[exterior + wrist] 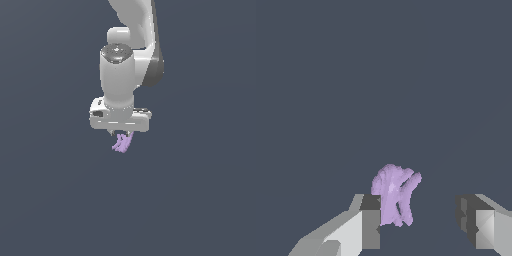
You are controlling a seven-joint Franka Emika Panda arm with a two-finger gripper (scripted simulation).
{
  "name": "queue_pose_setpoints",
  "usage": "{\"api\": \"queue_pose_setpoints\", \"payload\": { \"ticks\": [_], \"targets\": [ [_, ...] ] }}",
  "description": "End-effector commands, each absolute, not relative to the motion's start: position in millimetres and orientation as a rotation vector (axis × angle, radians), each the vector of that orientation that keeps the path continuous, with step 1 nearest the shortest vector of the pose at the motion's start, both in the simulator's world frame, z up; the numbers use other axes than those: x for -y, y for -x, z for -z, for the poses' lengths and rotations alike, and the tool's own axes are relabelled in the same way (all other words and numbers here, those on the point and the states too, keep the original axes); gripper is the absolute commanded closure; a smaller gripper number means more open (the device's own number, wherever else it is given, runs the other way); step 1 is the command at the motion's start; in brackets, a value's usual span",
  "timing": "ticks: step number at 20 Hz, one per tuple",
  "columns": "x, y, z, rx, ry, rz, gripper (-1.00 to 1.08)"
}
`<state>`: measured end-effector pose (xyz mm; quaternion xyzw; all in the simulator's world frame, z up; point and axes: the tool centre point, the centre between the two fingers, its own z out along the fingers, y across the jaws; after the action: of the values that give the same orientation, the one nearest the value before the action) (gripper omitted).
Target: Pick up the object and move it to a goal position.
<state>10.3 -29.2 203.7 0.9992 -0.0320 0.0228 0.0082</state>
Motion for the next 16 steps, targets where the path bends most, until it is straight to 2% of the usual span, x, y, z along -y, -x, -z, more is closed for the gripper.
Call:
{"api": "queue_pose_setpoints", "payload": {
  "ticks": [1, 16],
  "targets": [
    [29, -9, -199, 0.112, -3.109, -0.075, -0.2],
    [19, 15, -147, 0.234, -2.957, -0.174, -0.2]
  ]
}}
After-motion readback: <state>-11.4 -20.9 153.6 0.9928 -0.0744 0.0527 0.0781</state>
